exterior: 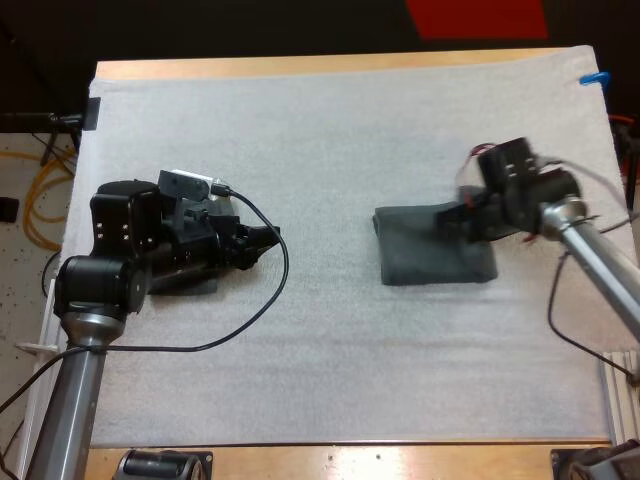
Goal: Pick towel from pile fold and stack
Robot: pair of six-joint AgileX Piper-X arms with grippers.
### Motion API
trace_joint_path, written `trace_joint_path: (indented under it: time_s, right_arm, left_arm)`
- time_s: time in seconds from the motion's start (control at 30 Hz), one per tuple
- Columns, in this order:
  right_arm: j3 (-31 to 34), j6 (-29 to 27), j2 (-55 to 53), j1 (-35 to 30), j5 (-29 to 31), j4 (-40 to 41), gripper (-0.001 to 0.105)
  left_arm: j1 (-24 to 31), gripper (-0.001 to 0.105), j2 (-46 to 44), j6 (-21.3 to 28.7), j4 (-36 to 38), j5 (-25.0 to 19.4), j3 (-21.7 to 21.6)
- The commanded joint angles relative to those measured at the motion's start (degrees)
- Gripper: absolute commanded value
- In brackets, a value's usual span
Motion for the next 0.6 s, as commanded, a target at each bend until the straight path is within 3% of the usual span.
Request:
trace_joint_path:
  time_s: [0.0,0.27,0.43,0.53,0.57]
  right_arm:
    - [-0.35,3.93,1.68,1.36,-4.35,-2.31,0.001]
    - [-0.35,13.30,6.00,4.00,-10.02,-9.91,0.001]
    - [-0.42,14.11,5.99,4.00,-12.71,-11.90,0.005]
    - [-0.42,14.11,5.99,4.00,-15.46,-13.38,0.028]
    - [-0.42,14.11,5.98,4.00,-17.52,-14.14,0.040]
  left_arm:
    - [-0.06,0.072,-0.13,-0.31,-0.18,0.50,-0.10]
    - [-0.06,0.072,-0.13,-0.31,-0.18,0.96,-0.16]
    - [-0.06,0.072,-0.13,-0.31,-0.18,1.51,-0.16]
    - [-0.06,0.072,-0.13,-0.31,-0.18,1.51,-0.16]
    - [-0.06,0.072,-0.13,-0.31,-0.18,1.51,-0.16]
